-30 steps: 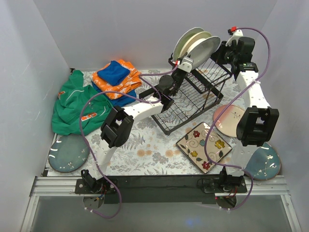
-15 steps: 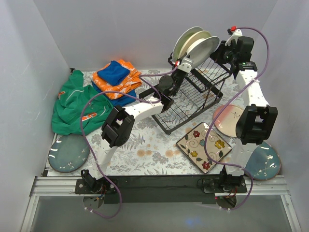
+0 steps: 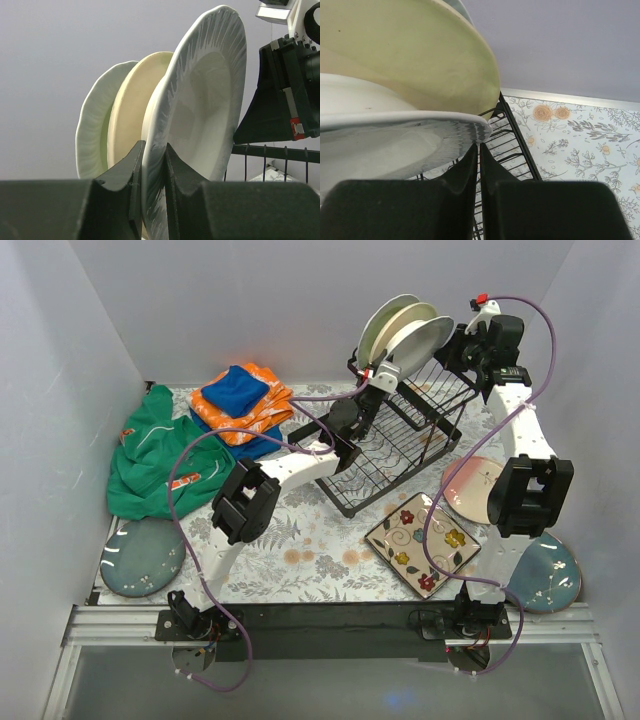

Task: Load the plates into the dish rack
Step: Insert the plate into the dish rack

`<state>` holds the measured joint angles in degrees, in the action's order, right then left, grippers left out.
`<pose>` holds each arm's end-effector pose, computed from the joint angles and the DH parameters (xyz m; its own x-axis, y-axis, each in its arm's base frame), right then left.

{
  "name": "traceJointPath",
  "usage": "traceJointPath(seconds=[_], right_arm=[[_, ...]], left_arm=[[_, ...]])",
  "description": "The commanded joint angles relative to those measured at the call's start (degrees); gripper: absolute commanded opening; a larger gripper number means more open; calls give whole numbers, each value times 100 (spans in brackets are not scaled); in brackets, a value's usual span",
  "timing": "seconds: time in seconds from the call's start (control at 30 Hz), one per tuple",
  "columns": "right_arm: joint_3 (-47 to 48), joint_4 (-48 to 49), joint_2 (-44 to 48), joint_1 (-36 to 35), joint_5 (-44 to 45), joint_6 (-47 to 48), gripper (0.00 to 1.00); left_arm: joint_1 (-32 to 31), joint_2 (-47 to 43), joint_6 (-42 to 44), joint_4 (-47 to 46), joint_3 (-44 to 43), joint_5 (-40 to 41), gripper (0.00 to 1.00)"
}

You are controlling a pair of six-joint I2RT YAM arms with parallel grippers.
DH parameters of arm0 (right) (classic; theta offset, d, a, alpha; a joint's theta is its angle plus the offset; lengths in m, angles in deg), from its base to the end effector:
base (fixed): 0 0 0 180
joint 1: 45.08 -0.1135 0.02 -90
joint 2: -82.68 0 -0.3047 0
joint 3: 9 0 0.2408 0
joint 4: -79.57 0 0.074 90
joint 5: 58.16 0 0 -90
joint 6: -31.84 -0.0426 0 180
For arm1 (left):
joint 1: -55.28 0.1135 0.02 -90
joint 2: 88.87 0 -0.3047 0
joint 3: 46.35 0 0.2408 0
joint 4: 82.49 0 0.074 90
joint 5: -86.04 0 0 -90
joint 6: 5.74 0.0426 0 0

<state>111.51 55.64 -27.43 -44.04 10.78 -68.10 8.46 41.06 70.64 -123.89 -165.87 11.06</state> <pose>0.4724 0.0067 0.4165 -0.2878 0.1663 -0.9431 -0.2870 0.9246 0.2506 0.3852 -0.3943 0.3629 0.2124 -0.5587 -0.8017 0.6197 0.7114 -0.3316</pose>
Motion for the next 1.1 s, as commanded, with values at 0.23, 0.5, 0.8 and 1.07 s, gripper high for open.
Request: traceJointPath(seconds=[0.23, 0.5, 0.8, 1.07], right_arm=[[281, 572, 103, -95, -91, -61, 8], [264, 616, 103, -95, -135, -149, 8], [325, 651, 86, -244, -179, -228, 8], [334, 660, 86, -253, -179, -263, 8]], left_arm=[[-292, -134, 44, -947, -625, -632, 0], [-309, -73, 88, -894, -757, -694, 0], [-309, -20, 159, -824, -907, -747, 0], [-318, -46, 220, -780, -960, -773, 0]])
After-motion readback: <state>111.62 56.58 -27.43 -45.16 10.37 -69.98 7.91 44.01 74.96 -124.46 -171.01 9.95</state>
